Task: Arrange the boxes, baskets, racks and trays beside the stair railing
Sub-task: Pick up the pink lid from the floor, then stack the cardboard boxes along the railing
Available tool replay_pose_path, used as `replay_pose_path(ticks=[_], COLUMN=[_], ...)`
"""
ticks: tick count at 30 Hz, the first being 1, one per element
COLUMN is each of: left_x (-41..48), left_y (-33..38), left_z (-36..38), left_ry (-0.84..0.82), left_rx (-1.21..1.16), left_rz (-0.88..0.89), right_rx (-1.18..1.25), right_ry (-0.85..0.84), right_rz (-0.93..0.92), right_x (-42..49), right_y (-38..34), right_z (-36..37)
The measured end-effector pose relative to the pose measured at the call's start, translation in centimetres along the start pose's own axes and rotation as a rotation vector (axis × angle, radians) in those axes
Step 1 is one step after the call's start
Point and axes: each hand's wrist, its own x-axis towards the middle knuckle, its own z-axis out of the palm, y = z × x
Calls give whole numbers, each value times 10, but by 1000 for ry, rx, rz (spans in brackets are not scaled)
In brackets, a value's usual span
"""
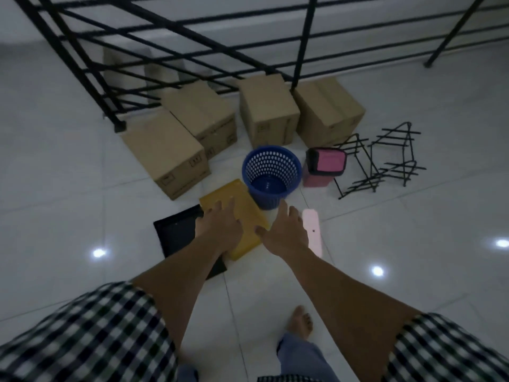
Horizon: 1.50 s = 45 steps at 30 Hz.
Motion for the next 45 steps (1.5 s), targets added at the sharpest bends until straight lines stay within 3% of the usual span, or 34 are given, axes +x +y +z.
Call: replay_pose_path(ticks=[11, 21, 35, 45], left_x=[-37, -1, 202, 390], left_y=[-258, -381, -488, -533], left_z=[-55, -104, -193, -254], left_ry=[40, 31, -35, -93], left_rx=[66, 94, 106, 233], left_rz=[-30, -9, 2, 202], right_rx=[75, 82, 106, 193], right_ry=[3, 12, -19, 70], right_rz=[-10, -62, 82, 297], right_x=[-65, -48, 124, 280], right_y=[-217, -344, -498, -585], right_z=[131, 197, 244, 264])
